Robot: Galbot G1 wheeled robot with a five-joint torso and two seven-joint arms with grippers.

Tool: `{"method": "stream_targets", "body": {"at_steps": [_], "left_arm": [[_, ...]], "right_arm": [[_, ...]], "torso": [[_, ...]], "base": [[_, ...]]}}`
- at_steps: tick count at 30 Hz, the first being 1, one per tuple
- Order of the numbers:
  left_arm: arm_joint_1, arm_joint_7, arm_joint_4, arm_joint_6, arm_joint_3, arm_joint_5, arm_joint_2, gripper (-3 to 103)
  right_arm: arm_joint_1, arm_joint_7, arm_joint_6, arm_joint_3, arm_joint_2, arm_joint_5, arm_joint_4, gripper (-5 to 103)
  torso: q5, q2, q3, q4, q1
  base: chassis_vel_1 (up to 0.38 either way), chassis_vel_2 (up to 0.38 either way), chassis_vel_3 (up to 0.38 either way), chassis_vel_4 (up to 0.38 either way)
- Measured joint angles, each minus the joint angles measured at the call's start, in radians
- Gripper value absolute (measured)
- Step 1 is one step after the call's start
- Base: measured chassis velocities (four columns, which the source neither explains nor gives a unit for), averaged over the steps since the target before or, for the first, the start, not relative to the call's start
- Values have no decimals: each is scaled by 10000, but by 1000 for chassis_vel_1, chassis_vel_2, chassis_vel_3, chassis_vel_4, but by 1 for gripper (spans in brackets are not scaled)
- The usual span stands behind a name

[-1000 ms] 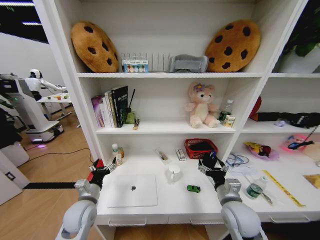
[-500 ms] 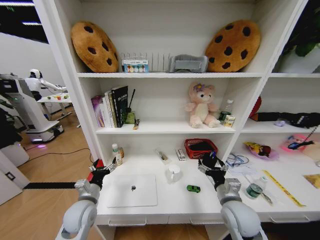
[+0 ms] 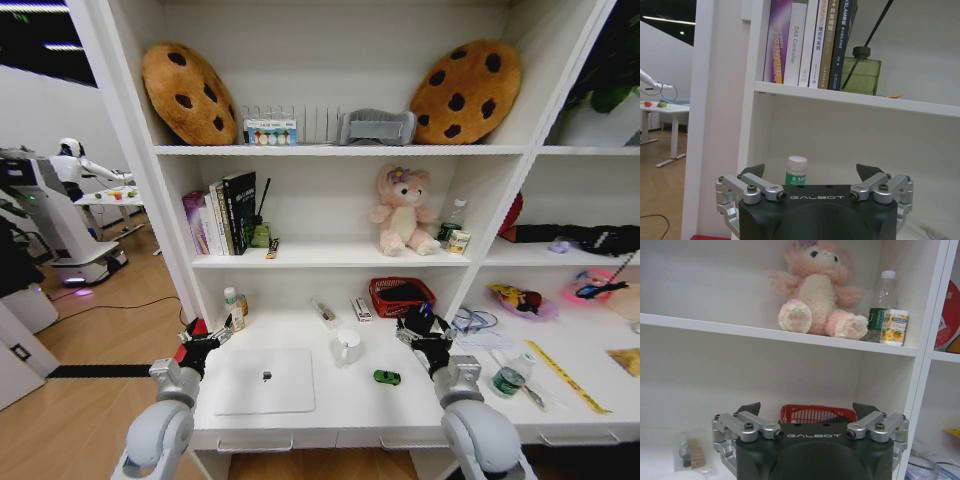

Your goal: Organize the objects on the table.

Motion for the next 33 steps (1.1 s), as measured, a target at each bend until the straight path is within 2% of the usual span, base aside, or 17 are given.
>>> {"method": "stream_targets", "body": {"at_steps": [17, 33], "left_arm": [[0, 1, 0, 0, 0, 0, 0, 100], [0, 2, 0, -1, 1, 0, 0, 100]], "right_arm": [[-64, -63, 59, 57, 11, 5, 41, 100], [-53, -84, 90, 54, -13, 36, 46, 100]], "torso": [[0, 0, 1, 0, 2], [0, 1, 0, -1, -2]], "base": [[0, 0, 0, 0], [110, -105, -103, 105]]}}
